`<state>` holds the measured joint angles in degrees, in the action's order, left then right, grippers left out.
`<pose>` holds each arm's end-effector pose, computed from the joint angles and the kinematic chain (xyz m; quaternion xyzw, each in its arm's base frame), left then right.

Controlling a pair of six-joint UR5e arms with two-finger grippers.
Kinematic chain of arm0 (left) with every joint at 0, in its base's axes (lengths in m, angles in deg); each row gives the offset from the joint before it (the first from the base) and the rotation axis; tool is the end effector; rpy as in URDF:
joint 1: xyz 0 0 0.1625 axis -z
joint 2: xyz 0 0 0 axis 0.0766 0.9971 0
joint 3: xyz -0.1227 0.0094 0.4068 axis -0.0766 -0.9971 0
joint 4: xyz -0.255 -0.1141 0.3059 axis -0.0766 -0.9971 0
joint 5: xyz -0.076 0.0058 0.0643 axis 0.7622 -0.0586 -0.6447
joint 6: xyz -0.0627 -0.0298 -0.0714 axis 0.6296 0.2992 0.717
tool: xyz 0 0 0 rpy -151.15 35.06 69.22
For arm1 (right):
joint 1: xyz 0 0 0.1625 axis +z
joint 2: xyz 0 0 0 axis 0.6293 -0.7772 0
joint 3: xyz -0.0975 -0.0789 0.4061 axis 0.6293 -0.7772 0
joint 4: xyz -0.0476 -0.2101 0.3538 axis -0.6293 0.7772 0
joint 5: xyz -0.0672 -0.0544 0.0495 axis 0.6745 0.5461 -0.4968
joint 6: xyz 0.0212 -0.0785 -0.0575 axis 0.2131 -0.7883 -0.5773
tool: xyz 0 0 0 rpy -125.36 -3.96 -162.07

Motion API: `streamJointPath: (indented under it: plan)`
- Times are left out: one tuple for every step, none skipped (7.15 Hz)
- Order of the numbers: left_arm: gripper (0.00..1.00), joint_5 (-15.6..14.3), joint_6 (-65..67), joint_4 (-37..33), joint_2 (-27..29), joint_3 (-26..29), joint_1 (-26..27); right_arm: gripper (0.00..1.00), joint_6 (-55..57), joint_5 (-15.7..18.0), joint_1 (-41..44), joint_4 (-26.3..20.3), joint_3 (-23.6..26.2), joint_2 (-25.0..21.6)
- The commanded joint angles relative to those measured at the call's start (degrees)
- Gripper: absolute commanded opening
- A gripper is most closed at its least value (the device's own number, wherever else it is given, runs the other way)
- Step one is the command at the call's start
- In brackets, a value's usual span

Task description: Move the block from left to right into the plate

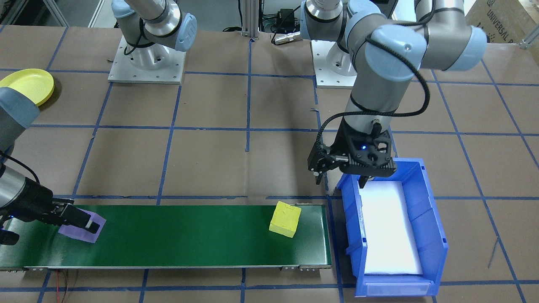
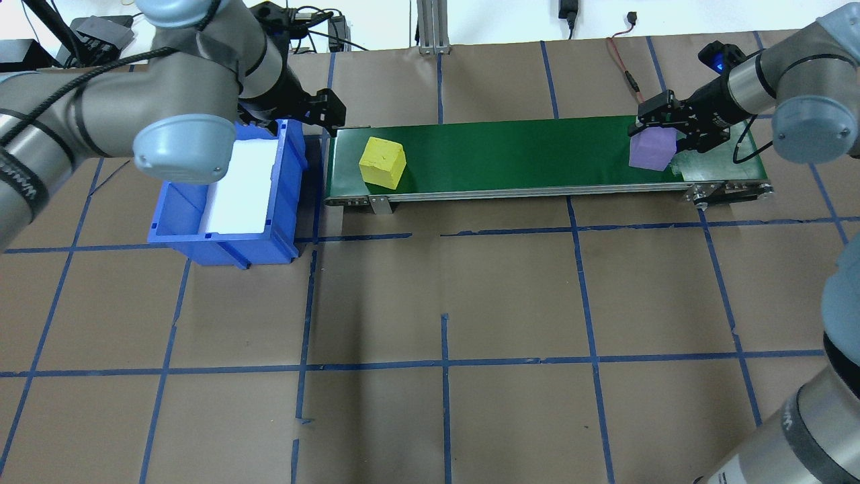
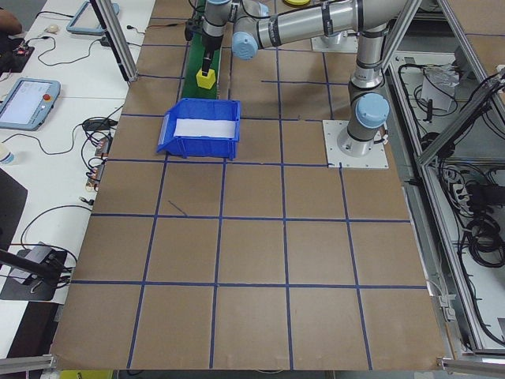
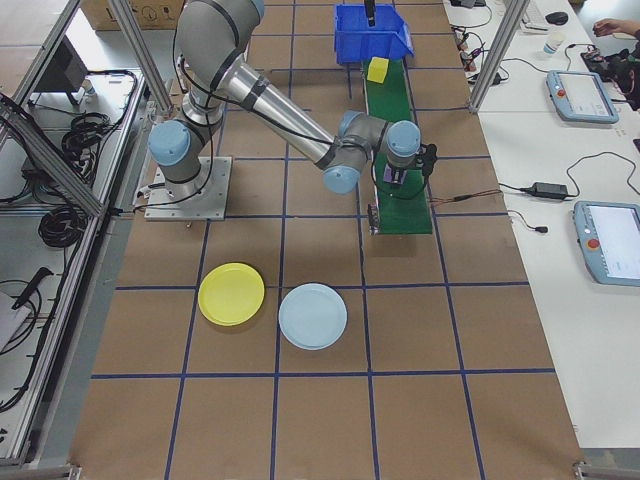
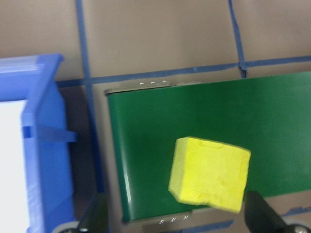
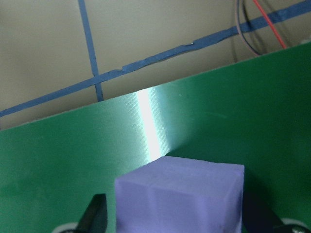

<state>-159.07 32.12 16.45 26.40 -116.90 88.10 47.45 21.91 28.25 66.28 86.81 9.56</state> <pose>-0.1592 -0.5635 0.4085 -0.0312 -0.9931 0.1132 0.0071 -0.0773 -0.6433 0.2450 0.1093 0.9674 -0.0617 0.2198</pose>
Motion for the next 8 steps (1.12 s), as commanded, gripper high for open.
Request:
streamJointPath:
  plan:
    - [1.00,-1.36,-0.02,-12.49,-7.17,0.07,-5.46,0.57,-2.35,8.26,-0.01,0.01,-0.54,-0.44]
    - [1.00,-1.19,0.06,-12.61,-6.23,-0.37,-6.44,0.41,-11.51,14.30,-0.01,0.01,-1.85,-0.70]
    - [1.00,-1.01,0.07,-11.92,-6.05,-1.16,-6.36,0.32,-14.13,17.49,-0.36,-0.07,-3.34,-1.57]
    - [1.00,-0.66,-0.02,-11.91,-5.96,-1.08,-6.36,0.30,-17.11,21.61,-2.54,-0.42,-3.36,-3.67]
    - [1.00,-0.92,-0.02,-12.43,-6.57,-0.12,-6.36,0.30,-22.10,25.39,-5.52,-1.30,-2.66,-5.43]
    - [1.00,-1.27,-0.02,-12.26,-6.66,-0.72,-6.45,0.30,-27.20,26.56,-11.81,-3.22,-0.31,-8.15]
    - [1.00,-1.27,-0.11,-11.91,-6.40,-1.33,-6.45,0.30,-31.60,26.14,-17.27,-2.46,2.59,-11.22]
    - [1.00,-1.36,-0.11,-11.74,-6.49,-1.08,-6.45,0.31,-35.12,26.74,-21.94,-2.80,4.36,-11.77]
